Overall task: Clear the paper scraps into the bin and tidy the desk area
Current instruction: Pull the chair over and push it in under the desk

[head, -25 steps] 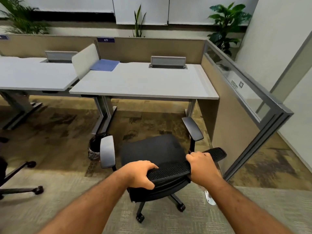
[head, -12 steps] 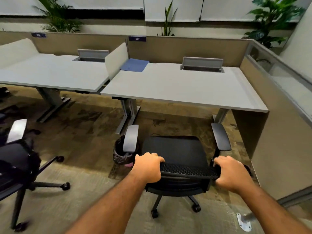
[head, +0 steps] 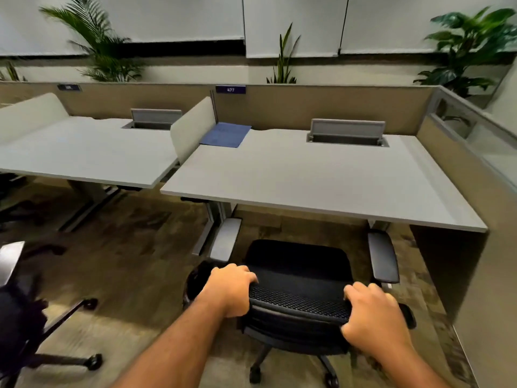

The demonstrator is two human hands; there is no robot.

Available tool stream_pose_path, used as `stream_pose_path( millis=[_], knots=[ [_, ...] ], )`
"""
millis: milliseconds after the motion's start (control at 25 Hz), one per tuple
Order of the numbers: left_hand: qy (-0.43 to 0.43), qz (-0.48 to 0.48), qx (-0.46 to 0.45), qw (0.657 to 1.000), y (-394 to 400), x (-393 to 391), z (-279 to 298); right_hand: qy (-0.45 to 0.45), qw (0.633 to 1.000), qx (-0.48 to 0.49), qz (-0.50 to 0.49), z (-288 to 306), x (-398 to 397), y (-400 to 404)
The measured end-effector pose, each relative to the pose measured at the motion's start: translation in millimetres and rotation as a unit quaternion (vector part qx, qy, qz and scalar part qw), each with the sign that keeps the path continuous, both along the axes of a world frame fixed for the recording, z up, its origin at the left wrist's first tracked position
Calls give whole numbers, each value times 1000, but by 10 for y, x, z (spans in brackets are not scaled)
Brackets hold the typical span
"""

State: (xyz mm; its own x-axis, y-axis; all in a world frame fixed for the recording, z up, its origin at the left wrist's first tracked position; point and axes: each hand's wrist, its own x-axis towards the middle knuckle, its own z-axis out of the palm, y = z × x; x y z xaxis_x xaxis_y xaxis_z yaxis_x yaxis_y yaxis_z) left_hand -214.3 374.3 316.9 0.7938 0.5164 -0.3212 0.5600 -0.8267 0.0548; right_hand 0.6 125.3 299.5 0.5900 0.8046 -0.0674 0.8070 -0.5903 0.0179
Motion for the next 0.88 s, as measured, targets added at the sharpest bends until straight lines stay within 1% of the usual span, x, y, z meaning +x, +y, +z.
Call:
stream_pose_path(
  millis=[160,440,560,720,880],
  knots=[
    [-24,39,3,999,278,419,-73,16,999,-9,27,98,495,433],
    [-29,24,-16,999,818,1314,-67,-8,1000,2,12,3,1381,960],
    [-34,32,-28,999,1094,1557,-57,1,1000,-6,15,38,1662,1247],
    [-30,0,-30,999,1417,1902,-67,16,998,1,-54,-43,1844,1423],
    [-23,-7,-33,999,1618,2130,-115,34,990,-14,-134,-52,1945,1649]
  ],
)
